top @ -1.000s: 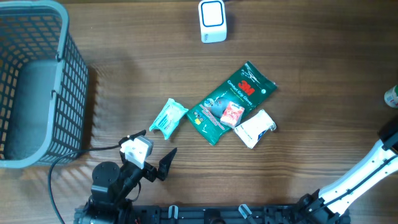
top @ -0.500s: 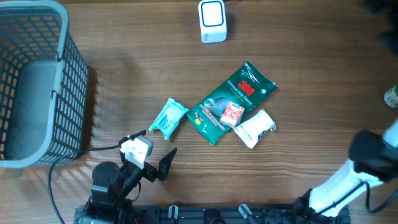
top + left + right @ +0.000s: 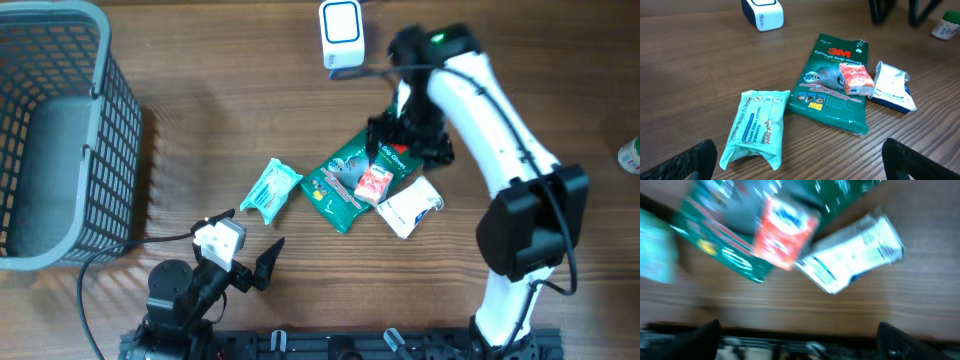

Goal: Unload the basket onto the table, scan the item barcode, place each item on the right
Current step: 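Reach the right gripper to the Kleenex pack and grasp it, then lift the Kleenex pack and hold its barcode under the scanner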

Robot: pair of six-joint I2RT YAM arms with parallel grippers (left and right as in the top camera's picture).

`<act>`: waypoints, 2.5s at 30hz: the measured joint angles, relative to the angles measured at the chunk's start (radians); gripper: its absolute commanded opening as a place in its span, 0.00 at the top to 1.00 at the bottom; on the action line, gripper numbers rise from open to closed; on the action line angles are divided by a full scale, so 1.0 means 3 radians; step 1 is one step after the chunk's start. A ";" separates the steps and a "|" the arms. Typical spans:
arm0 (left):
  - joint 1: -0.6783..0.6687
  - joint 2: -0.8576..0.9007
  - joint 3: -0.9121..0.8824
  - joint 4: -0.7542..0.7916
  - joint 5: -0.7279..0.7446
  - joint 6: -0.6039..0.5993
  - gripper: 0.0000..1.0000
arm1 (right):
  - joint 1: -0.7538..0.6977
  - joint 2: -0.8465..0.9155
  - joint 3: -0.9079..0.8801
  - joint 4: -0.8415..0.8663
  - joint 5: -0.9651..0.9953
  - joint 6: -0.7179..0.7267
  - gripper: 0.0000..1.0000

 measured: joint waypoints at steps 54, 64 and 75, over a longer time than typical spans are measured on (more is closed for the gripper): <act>0.0000 0.0000 0.0000 -0.0001 0.0000 0.0000 0.00 | 0.0903 -0.1110 -0.2572 0.3045 0.1096 -0.1025 0.21; 0.0000 0.0000 0.0000 -0.0001 0.0000 0.0001 0.00 | 0.1008 -0.0757 -0.2572 0.3045 0.1409 -0.1073 0.46; 0.0000 0.0000 0.0000 -0.0001 0.0000 0.0000 0.00 | 0.1008 -0.0703 -0.2558 0.3095 0.1532 -0.1091 0.95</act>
